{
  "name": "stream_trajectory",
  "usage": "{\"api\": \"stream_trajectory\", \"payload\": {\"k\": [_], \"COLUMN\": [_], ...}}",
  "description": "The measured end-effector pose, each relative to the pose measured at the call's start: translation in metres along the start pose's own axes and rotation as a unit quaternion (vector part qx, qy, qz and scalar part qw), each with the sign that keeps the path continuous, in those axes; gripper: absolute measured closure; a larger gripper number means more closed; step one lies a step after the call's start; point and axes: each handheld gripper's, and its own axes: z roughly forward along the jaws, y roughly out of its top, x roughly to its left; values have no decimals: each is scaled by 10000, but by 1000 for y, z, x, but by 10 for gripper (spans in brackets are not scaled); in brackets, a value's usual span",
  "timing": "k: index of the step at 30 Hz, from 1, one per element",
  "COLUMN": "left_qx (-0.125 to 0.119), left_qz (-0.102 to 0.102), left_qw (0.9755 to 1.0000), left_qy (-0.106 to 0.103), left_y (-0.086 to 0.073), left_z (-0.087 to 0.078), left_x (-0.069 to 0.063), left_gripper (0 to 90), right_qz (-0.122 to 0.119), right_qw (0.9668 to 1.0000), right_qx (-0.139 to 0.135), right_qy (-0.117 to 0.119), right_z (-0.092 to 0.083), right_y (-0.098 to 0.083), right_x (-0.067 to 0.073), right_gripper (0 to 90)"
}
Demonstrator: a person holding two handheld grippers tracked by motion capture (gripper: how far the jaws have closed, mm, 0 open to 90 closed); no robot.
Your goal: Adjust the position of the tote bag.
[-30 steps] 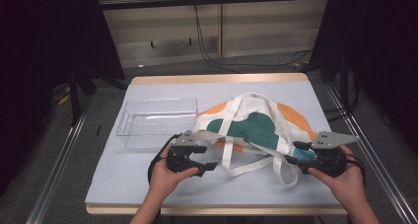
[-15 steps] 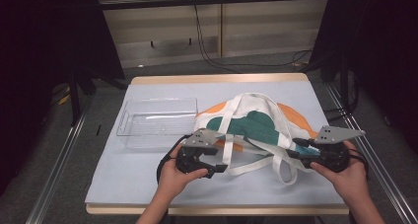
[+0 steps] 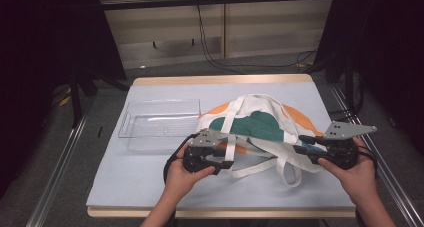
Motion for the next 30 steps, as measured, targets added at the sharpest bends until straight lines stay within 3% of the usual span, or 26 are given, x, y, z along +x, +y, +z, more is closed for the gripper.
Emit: {"api": "stream_trajectory", "payload": {"k": [3,7,11,14,18,19,21,22,25,27,29,30], "left_qx": [61,8,52,141,117,126,213,124,192,207,147,127], "left_qz": [-39,-112,90,88,41,-14,-57,-114,-39,118,100,56], "left_qw": [10000,9999,9999,9998,9999,9996,9994,9996,9995,9994,9997,9996], "left_qy": [43,-72,-5,116,115,261,278,235,256,237,188,265], "left_y": [0,-4,-3,-3,-4,-3,-2,-3,-4,-4,-4,-3], "left_z": [2,6,9,8,7,7,5,7,7,7,7,4], "left_x": [1,2,0,0,1,1,2,3,3,2,2,2], "left_gripper": [556,481,457,466,473,456,453,451,466,495,510,521], "right_qz": [7,-3,-50,-39,-37,-34,-29,-34,-37,-51,-45,-68], "right_qw": [10000,10000,9999,9999,9999,9999,9999,9999,9999,9999,9999,9999], "right_qx": [1,6,-2,-5,-19,-31,-30,-28,-4,-8,4,12], "right_qy": [-11,-73,-101,-101,-134,-126,-126,-126,-139,-147,-149,-148], "right_z": [-1,-4,-4,-5,-5,-5,-5,-5,-5,-6,-6,-6], "right_y": [3,9,12,13,13,13,13,13,14,15,16,17], "right_x": [-1,-3,-3,-3,-4,-4,-5,-5,-5,-5,-6,-6], "right_gripper": [614,620,622,623,623,623,623,623,623,623,626,627]}}
